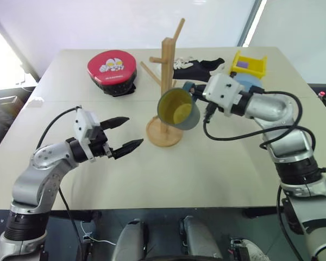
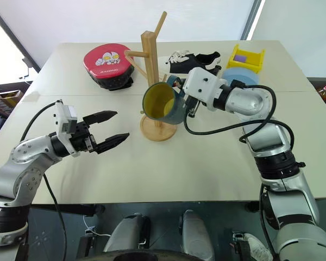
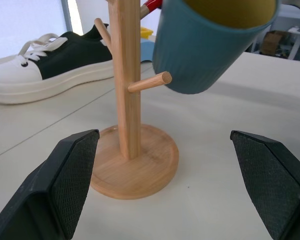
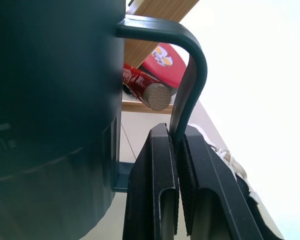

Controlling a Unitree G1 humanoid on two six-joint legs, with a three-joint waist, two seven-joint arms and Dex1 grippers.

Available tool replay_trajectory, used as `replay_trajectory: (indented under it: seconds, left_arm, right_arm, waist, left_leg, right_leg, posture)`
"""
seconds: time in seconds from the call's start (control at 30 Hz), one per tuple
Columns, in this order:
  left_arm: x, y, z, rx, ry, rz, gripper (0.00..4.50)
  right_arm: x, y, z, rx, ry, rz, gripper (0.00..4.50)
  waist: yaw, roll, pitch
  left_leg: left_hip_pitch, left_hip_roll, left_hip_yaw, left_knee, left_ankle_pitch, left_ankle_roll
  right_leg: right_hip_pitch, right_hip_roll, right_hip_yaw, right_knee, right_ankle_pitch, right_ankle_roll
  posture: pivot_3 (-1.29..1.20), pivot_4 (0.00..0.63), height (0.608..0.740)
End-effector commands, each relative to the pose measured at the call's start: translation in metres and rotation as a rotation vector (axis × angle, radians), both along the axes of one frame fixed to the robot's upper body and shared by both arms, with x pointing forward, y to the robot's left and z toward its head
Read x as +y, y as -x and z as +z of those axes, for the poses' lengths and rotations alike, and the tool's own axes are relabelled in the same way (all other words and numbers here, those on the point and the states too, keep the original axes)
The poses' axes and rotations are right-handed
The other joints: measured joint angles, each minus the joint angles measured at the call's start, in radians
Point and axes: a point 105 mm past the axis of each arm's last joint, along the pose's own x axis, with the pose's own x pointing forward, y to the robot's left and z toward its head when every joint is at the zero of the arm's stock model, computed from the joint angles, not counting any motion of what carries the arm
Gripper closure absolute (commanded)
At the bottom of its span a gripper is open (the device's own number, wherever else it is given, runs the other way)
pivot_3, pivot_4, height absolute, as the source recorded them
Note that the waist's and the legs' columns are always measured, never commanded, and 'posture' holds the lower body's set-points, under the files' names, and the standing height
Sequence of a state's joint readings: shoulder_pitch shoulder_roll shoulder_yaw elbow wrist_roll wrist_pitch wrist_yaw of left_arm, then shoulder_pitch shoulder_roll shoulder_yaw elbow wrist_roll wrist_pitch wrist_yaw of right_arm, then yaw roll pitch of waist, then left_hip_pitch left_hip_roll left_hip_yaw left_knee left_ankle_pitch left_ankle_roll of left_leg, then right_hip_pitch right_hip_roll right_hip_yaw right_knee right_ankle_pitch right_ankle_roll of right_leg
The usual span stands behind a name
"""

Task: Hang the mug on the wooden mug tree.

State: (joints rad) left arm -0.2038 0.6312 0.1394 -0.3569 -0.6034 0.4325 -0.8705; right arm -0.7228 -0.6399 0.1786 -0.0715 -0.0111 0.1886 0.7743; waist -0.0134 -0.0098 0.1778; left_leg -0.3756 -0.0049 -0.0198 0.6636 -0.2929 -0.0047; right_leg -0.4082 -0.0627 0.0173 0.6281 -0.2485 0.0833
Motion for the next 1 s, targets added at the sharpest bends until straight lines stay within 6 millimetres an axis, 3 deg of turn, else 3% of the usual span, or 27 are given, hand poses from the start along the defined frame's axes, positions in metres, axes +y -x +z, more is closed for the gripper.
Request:
replay_trajectory:
  seconds: [0.03, 0.2, 0.3, 0.37, 0.53, 0.7, 0.8, 0.9, 1.0]
  left_arm:
    - [-0.002, 0.004, 0.017, -0.062, -0.005, -0.02, 0.0]
    - [-0.003, 0.002, 0.021, -0.072, 0.003, -0.017, 0.0]
    - [-0.004, 0.001, 0.021, -0.075, 0.008, -0.013, 0.0]
    - [-0.004, 0.001, 0.023, -0.078, 0.018, -0.013, 0.0]
    - [-0.005, 0.0, 0.023, -0.079, 0.026, -0.011, 0.0]
    - [-0.002, -0.002, 0.021, -0.069, 0.031, 0.007, 0.0]
    - [0.006, -0.008, 0.015, -0.05, 0.04, 0.059, 0.0]
    - [0.02, -0.018, 0.002, -0.026, 0.041, 0.161, 0.0]
    - [0.038, -0.031, -0.018, 0.0, 0.029, 0.31, 0.0]
  right_arm:
    - [0.007, -0.001, 0.011, -0.05, 0.014, 0.015, 4.45]
    - [0.008, -0.005, 0.012, -0.056, 0.012, 0.002, 4.45]
    - [0.007, -0.006, 0.021, -0.088, -0.009, -0.012, 3.48]
    - [0.005, -0.005, 0.026, -0.112, -0.007, -0.016, 2.51]
    - [-0.006, 0.002, 0.038, -0.146, -0.016, -0.025, 2.51]
    - [-0.031, 0.019, 0.046, -0.128, -0.067, -0.035, 2.51]
    - [-0.058, 0.028, 0.044, -0.085, -0.151, -0.092, 2.51]
    - [-0.085, 0.032, 0.026, 0.012, -0.312, -0.17, 2.51]
    - [-0.112, 0.03, -0.017, 0.118, -0.501, -0.278, 2.51]
  waist:
    - [0.001, 0.0, 0.0]
    - [0.001, 0.0, 0.0]
    - [0.0, 0.0, 0.0]
    - [0.0, 0.0, 0.0]
    - [0.0, 0.0, 0.0]
    - [0.004, 0.0, 0.0]
    - [0.003, 0.0, 0.0]
    - [0.003, 0.0, 0.0]
    - [0.003, -0.002, -0.001]
  left_leg:
    - [0.0, 0.0, 0.0, 0.0, 0.0, 0.0]
    - [0.0, 0.0, 0.0, 0.0, 0.0, 0.0]
    - [0.0, 0.0, 0.0, 0.0, 0.0, 0.0]
    - [0.0, 0.0, 0.0, 0.0, 0.0, 0.0]
    - [0.0, 0.0, 0.0, 0.0, 0.0, 0.0]
    - [-0.001, 0.0, -0.001, 0.0, 0.0, 0.0]
    - [-0.001, 0.0, 0.0, 0.0, 0.0, 0.0]
    - [-0.001, 0.0, -0.001, -0.001, 0.0, 0.0]
    - [0.0, 0.0, -0.001, -0.001, 0.0, 0.0]
  right_leg:
    - [0.0, 0.0, 0.0, 0.0, 0.0, 0.0]
    - [0.0, 0.0, 0.0, 0.0, 0.0, 0.0]
    - [0.0, 0.0, 0.0, 0.0, 0.0, 0.0]
    - [-0.001, 0.0, 0.0, 0.0, 0.0, 0.0]
    - [0.0, 0.0, 0.0, 0.0, 0.0, 0.0]
    - [0.0, -0.001, -0.001, -0.001, 0.0, 0.0]
    - [0.0, -0.001, 0.0, -0.002, 0.0, 0.0]
    - [0.001, -0.001, 0.0, -0.002, 0.0, 0.0]
    - [0.002, -0.001, 0.0, -0.001, 0.0, 0.0]
  posture:
    - [0.0, 0.15, 0.735]
    - [0.0, 0.15, 0.735]
    - [0.0, 0.15, 0.735]
    - [0.0, 0.15, 0.735]
    - [0.0, 0.15, 0.735]
    - [0.0, 0.15, 0.735]
    - [0.0, 0.15, 0.735]
    - [0.0, 0.15, 0.735]
    - [0.0, 0.15, 0.735]
